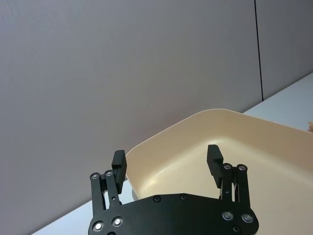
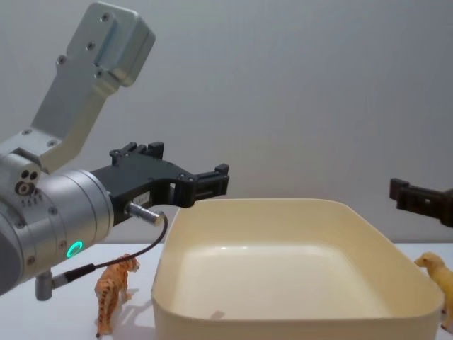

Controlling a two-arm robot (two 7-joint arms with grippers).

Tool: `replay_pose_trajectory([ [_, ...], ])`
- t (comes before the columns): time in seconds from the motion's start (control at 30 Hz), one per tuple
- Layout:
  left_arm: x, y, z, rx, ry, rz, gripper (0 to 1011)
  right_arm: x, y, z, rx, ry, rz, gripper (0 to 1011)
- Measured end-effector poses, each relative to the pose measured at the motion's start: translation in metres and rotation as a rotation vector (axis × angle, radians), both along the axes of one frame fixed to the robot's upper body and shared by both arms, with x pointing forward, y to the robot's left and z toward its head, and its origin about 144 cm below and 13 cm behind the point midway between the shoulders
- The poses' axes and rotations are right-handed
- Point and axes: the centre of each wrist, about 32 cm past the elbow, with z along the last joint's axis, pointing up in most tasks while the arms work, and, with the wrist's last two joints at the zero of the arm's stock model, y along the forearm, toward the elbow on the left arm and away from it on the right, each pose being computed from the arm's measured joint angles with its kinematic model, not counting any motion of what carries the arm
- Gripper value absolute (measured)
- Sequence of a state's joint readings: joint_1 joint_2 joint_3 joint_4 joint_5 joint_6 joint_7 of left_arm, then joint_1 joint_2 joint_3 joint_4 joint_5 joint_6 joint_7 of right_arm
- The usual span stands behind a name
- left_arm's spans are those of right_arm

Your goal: Pick up the toy alternately with two hands and place it into the central storage box.

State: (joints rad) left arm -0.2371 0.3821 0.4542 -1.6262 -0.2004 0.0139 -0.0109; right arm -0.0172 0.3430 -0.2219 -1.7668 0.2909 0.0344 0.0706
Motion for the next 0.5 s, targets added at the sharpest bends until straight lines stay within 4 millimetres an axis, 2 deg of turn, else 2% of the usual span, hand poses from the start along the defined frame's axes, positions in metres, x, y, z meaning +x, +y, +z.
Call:
replay_pose_trajectory([
  [0.5, 0.000, 0.000, 0.000, 0.000, 0.000, 0.000, 1001, -0.010, -0.026, -0.002, -0.024, 0.057, -0.007, 1002],
])
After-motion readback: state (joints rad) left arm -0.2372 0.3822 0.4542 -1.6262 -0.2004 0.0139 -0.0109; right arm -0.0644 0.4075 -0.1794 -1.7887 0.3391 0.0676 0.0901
